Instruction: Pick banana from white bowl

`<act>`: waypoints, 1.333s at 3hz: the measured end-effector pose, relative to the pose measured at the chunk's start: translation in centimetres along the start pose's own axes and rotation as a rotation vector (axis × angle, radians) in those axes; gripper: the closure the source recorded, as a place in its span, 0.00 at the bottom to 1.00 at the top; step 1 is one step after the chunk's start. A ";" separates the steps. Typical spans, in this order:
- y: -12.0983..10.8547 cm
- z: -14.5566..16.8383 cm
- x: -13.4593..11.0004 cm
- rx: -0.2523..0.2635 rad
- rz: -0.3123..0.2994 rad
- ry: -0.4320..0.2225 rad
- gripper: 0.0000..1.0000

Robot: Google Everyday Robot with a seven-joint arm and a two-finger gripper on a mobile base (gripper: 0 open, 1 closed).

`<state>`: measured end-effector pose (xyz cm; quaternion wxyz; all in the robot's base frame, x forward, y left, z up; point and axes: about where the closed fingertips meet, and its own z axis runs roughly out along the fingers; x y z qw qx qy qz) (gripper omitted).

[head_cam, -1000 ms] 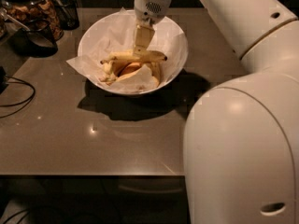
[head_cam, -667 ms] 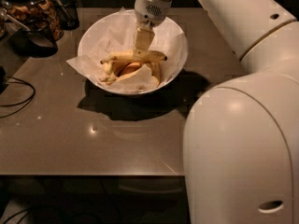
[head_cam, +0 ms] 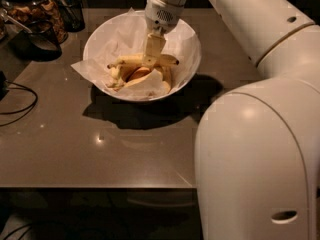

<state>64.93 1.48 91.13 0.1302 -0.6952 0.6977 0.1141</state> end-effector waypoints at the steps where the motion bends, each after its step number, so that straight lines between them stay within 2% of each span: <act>1: 0.0 0.3 0.1 -0.008 0.000 -0.002 0.69; 2: 0.0 0.3 0.1 -0.008 0.000 -0.001 0.92; 3: 0.0 -0.1 0.3 0.009 -0.007 0.005 1.00; 4: -0.4 -0.3 -0.2 0.041 -0.013 -0.014 1.00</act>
Offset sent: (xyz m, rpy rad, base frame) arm -0.0222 -0.0227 0.0024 -0.0602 0.0427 0.0243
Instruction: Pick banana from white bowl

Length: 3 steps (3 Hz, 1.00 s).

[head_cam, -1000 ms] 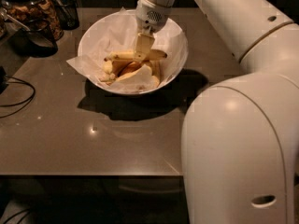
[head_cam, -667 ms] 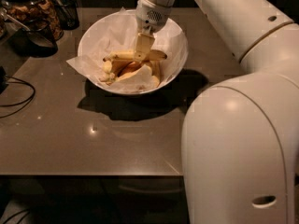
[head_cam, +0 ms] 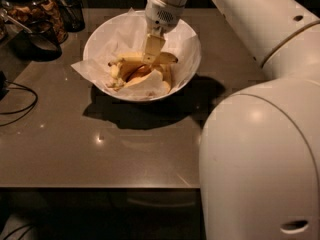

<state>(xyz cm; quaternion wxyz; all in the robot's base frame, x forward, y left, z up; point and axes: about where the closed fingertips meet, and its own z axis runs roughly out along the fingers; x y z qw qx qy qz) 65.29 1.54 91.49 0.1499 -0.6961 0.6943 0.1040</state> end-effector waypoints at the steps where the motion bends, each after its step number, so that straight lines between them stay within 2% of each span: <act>1: 1.4 -2.6 -0.9 0.069 -0.027 -0.002 1.00; 2: 4.3 -7.6 -2.7 0.166 -0.087 0.010 1.00; 3: 4.3 -7.6 -2.7 0.166 -0.087 0.010 1.00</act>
Offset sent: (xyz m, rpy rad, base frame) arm -0.0896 -0.0047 0.1222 -0.0622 -0.2673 0.0548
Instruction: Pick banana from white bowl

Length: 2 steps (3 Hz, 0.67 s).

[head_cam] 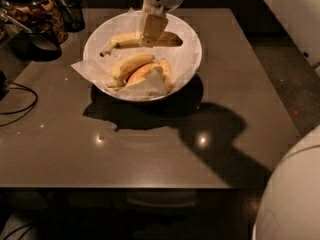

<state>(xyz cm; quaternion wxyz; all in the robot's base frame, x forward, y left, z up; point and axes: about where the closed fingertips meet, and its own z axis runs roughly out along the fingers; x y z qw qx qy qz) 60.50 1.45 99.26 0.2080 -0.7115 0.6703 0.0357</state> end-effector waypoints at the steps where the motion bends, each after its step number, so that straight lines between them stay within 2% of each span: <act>1: 2.7 -1.9 -0.8 -0.006 -0.031 -0.024 1.00; 2: 8.3 -5.6 -1.2 -0.003 -0.005 -0.069 1.00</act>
Offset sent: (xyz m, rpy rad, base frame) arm -0.1893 -0.0372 0.0592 0.1079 0.0303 -0.0112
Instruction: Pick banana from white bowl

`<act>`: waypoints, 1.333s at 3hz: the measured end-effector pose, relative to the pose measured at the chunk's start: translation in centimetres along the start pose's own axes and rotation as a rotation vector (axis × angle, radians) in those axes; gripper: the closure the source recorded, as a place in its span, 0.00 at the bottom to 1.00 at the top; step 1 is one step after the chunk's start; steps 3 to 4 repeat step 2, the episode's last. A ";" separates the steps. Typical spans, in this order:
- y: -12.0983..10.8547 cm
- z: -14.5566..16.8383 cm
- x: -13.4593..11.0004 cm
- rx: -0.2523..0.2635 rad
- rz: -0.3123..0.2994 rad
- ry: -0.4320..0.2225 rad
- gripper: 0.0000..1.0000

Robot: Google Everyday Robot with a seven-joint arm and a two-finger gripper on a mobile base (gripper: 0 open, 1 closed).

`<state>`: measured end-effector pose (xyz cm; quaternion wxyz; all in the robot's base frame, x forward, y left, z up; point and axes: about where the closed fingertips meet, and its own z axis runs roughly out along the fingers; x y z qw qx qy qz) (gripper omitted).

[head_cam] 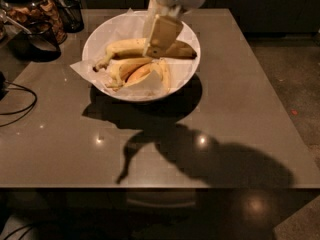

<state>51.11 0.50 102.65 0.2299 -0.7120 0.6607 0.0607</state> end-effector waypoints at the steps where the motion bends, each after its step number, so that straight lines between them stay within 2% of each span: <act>1: 4.5 -3.2 -0.1 0.001 0.033 -0.020 1.00; 4: 4.5 -3.5 -0.3 0.012 0.029 -0.025 1.00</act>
Offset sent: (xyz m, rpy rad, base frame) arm -0.0428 -0.0113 0.0147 0.0221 0.0114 -0.0206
